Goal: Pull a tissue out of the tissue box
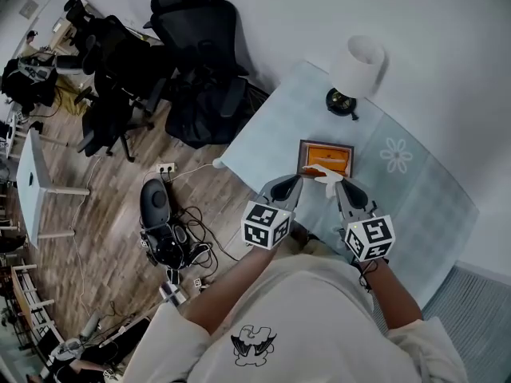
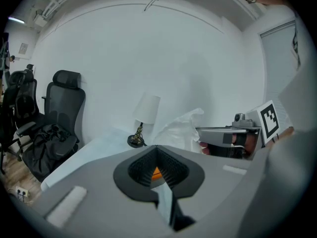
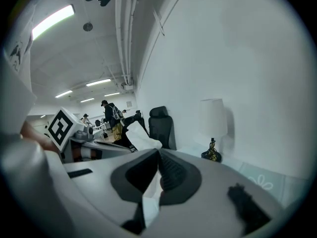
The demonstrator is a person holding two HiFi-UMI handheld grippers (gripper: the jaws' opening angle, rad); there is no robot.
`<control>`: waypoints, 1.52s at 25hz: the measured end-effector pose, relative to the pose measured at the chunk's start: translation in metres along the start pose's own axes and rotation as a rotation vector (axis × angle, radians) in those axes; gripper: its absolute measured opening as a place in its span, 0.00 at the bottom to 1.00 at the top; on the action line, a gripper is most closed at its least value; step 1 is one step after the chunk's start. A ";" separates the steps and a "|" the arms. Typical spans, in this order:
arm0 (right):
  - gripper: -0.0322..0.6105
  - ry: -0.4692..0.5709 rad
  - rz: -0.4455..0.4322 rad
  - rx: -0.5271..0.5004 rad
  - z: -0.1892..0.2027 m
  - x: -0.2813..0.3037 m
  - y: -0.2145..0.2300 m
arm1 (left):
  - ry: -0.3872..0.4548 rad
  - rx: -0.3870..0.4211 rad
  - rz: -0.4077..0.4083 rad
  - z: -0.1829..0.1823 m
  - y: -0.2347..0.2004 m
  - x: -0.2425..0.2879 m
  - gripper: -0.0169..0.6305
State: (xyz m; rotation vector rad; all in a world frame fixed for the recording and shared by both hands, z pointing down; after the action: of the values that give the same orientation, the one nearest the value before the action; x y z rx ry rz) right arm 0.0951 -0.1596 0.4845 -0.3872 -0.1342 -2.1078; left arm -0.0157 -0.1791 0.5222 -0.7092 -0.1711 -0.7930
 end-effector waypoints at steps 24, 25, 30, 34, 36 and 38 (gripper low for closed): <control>0.07 -0.022 0.006 0.060 0.017 -0.013 -0.035 | 0.014 -0.014 0.008 0.021 0.017 -0.019 0.04; 0.07 -0.026 0.008 0.061 0.019 -0.013 -0.035 | 0.012 -0.012 0.010 0.022 0.018 -0.018 0.04; 0.07 -0.048 0.022 0.077 0.024 -0.014 -0.033 | 0.012 -0.013 0.018 0.022 0.021 -0.016 0.04; 0.07 -0.049 0.022 0.068 0.022 -0.014 -0.033 | 0.016 -0.021 0.022 0.021 0.024 -0.015 0.04; 0.07 -0.045 0.022 0.062 0.020 -0.015 -0.033 | 0.017 -0.022 0.023 0.022 0.025 -0.015 0.04; 0.07 -0.044 0.019 0.059 0.021 -0.015 -0.033 | 0.019 -0.022 0.021 0.021 0.025 -0.014 0.04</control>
State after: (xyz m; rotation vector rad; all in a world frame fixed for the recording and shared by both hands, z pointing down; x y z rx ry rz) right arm 0.0795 -0.1245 0.5008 -0.3987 -0.2168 -2.0722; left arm -0.0057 -0.1445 0.5197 -0.7233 -0.1377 -0.7822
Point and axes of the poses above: the fingertips, and each gripper's own axes: x forward along the fingers, y to its right, z out of its underside, the point moved 2 cm from there along -x, backward along the fingers, and after that the axes turned 14 degrees about -x, right-handed, at the moved point
